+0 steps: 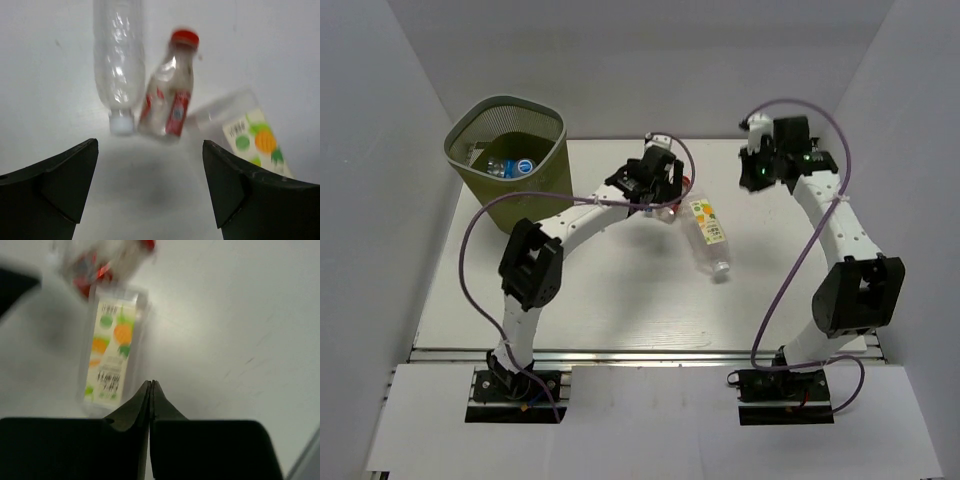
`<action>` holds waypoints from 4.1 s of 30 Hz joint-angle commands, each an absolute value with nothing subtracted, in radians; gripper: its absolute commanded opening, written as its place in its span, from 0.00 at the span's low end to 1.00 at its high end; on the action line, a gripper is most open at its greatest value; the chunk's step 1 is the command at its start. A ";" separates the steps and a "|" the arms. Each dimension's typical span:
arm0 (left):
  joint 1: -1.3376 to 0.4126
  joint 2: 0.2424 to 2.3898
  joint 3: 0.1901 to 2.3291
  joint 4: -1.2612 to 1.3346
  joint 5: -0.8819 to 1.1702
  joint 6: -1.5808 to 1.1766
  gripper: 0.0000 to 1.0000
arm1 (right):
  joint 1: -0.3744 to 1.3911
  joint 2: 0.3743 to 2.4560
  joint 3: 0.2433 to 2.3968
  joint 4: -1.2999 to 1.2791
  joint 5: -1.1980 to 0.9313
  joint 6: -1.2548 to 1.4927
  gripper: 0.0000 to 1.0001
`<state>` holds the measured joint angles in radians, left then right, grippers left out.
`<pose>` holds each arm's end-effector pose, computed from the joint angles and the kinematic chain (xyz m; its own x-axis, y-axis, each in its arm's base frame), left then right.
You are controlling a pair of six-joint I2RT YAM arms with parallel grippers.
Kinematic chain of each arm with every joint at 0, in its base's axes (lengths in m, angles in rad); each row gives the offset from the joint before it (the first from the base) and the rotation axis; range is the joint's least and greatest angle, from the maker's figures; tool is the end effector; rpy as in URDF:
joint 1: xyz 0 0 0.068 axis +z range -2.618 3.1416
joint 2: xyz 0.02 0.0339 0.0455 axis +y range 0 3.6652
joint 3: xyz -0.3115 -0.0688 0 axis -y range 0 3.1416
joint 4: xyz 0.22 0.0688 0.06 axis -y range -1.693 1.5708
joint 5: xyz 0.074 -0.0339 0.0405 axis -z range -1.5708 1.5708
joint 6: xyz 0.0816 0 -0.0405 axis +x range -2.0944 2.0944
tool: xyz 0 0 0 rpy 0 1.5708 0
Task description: Put the plastic bottles in the bin
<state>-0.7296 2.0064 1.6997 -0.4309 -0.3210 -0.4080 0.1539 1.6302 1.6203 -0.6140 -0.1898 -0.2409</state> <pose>0.3834 -0.3083 0.2848 -0.6421 0.0691 -0.7635 0.2219 0.9700 -0.0989 0.3773 0.0741 0.3922 -0.4886 -0.3129 -0.8145 -0.4309 0.8983 -0.0866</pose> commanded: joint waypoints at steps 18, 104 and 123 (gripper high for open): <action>-0.554 2.499 2.342 -0.491 -0.250 -0.324 0.92 | 0.089 1.262 1.224 -0.756 -0.437 -0.279 0.35; -0.216 1.594 1.936 -0.775 -0.732 -0.328 0.99 | 0.256 1.316 0.916 -0.541 -0.709 0.124 0.88; -0.262 1.069 1.276 -0.592 0.469 -0.143 0.99 | 0.319 1.463 0.881 -0.327 -0.290 0.431 0.88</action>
